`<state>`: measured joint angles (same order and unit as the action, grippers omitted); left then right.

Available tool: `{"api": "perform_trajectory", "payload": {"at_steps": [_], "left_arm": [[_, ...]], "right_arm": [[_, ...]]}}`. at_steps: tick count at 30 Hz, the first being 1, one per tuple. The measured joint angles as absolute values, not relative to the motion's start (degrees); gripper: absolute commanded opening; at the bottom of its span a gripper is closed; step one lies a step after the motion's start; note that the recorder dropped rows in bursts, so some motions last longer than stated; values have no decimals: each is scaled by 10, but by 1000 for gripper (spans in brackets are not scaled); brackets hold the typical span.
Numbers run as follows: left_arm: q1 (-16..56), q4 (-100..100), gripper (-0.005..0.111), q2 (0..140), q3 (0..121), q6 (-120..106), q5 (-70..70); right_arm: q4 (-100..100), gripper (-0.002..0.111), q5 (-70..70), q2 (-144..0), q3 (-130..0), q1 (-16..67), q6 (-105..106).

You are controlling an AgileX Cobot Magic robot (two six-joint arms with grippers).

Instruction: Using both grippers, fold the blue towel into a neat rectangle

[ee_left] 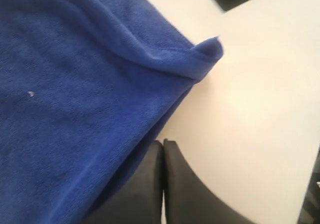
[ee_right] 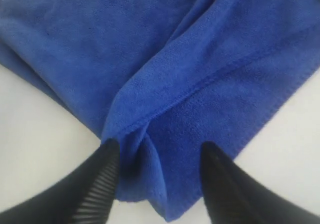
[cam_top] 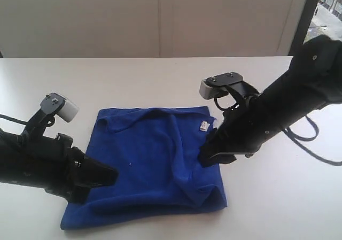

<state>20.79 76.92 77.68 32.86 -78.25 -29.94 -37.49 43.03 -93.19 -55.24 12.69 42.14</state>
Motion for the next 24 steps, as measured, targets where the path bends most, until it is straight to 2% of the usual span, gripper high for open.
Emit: {"api": "perform_trajectory", "payload": {"at_steps": [10,18,24], "left_arm": [[208,798,0,789,324,-832,-271],[208,801,0,874,324,-856,-288],[208,830,0,938,324,-903,-279]], "right_arm": [[-465,58,393,-993,-548,127,445],[-534,46,414,-999,-548,127,481],[-539,44,456,-1018,-548,127,486]]}}
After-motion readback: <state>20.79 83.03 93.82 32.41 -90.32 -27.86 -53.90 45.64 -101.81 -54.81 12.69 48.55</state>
